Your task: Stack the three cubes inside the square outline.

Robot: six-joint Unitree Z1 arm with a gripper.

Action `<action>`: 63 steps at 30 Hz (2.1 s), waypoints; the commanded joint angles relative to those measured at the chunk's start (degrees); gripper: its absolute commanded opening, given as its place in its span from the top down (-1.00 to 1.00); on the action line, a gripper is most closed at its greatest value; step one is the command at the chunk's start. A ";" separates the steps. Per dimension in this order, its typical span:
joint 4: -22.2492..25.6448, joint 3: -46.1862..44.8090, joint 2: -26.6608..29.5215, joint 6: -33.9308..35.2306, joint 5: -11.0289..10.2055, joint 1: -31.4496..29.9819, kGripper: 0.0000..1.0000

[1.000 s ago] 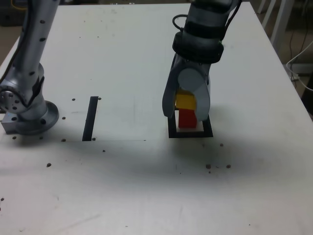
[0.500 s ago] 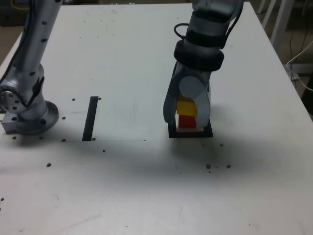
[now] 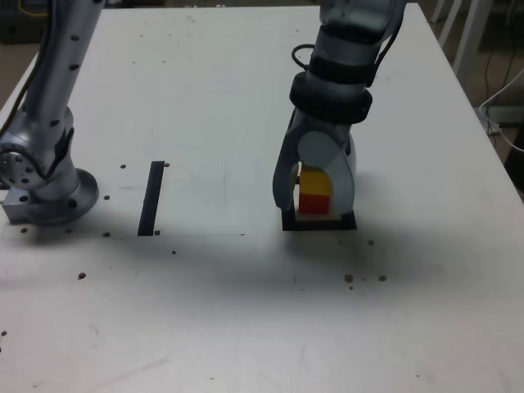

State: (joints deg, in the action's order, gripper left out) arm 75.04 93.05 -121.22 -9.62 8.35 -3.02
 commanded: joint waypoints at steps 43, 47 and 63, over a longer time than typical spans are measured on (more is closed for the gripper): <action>16.04 38.37 -13.54 -9.59 -10.92 29.90 -1.00; 17.81 44.70 -17.09 -9.20 -10.76 32.40 -1.00; 18.24 54.30 -24.84 -8.04 -9.49 34.99 -1.00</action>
State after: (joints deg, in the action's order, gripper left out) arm 91.56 146.82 -145.28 -17.76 -1.43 31.68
